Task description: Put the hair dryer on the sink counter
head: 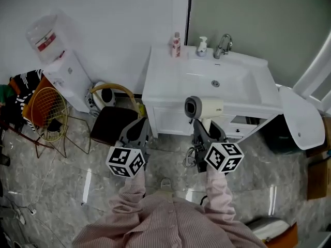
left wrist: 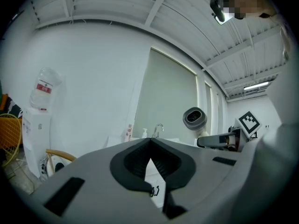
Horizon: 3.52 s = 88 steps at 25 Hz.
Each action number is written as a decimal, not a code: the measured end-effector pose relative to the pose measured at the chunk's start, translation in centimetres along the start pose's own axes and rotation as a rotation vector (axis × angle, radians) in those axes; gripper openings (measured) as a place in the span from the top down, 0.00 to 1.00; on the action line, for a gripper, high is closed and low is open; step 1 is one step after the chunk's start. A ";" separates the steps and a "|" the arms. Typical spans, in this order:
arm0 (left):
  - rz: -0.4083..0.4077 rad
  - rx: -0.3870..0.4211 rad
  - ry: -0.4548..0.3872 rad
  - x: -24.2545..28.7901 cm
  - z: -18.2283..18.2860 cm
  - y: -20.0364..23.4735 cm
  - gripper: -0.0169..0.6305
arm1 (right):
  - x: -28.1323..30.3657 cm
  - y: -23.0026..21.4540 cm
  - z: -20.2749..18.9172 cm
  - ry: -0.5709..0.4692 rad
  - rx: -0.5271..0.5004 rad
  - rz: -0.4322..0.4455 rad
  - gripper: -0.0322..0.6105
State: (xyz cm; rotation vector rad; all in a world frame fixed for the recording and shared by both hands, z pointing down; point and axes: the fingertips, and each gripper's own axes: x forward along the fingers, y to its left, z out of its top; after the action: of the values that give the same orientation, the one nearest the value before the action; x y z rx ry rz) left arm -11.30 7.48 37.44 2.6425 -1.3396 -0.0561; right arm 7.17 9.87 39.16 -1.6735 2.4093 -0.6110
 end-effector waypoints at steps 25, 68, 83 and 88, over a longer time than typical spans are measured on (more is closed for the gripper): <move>-0.017 -0.043 0.032 11.3 -0.4 8.4 0.98 | 13.2 -4.9 1.5 0.030 0.039 -0.027 0.70; 0.150 -0.338 0.273 36.4 -8.9 21.3 0.98 | 44.8 -18.3 -1.4 0.488 0.040 0.110 0.70; 0.114 -0.415 0.356 39.1 -11.5 23.4 0.98 | 49.9 -21.2 -6.7 0.757 -0.136 -0.102 0.70; 0.114 -0.415 0.372 39.7 -12.0 23.6 0.98 | 50.5 -21.9 -7.5 0.800 -0.145 -0.132 0.70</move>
State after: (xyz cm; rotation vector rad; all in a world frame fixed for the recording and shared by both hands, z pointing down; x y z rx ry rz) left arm -5.17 -36.33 55.25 2.1035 -1.1955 0.1491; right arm 4.86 -41.35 60.47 -1.9152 2.9098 -1.3769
